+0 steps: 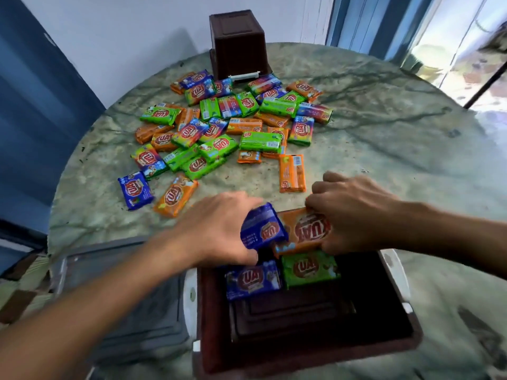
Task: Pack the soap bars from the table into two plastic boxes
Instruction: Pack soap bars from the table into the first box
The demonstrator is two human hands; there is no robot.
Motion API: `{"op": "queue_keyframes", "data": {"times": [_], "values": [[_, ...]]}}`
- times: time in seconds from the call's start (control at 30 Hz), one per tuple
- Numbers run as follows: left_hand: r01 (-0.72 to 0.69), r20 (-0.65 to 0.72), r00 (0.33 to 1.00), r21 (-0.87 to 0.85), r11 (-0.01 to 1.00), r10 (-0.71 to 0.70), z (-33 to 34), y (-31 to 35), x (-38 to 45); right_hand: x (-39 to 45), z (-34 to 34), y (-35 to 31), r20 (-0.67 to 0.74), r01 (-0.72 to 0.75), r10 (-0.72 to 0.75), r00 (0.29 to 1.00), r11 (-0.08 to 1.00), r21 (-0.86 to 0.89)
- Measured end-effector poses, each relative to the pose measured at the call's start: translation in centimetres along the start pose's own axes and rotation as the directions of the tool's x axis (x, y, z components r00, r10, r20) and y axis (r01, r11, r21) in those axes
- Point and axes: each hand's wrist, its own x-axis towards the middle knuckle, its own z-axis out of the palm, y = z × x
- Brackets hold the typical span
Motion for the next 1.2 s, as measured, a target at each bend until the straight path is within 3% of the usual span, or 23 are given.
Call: {"op": "queue_keyframes", "data": {"times": [0.23, 0.43, 0.87, 1.07, 1.2], "values": [[-0.105, 0.309, 0.948, 0.095, 0.99, 0.071, 8.4, 1.7, -1.7, -3.0, 8.1, -3.1, 0.251, 0.032, -0.05, 0.967, 0.997, 0.077], [-0.138, 0.377, 0.922, 0.09, 0.986, 0.095, 11.2, 1.8, -1.8, -2.9, 10.8, -3.9, 0.316, 0.028, -0.053, 0.947, 0.996, 0.082], [-0.075, 0.313, 0.946, -0.025, 0.997, 0.079, 13.5, 1.0, -2.2, -2.1, 12.9, -4.7, 0.373, -0.009, -0.029, 0.927, 0.995, 0.102], [-0.036, 0.174, 0.984, 0.031, 0.999, 0.03, 12.4, 1.1, -2.0, -2.0, 11.2, -4.4, 0.229, -0.053, 0.017, 0.973, 0.987, 0.15], [-0.015, 0.205, 0.979, 0.11, 0.994, -0.008, 13.2, 1.7, -2.3, -1.8, 11.2, -4.6, 0.233, -0.055, 0.027, 0.972, 0.992, 0.115]]}}
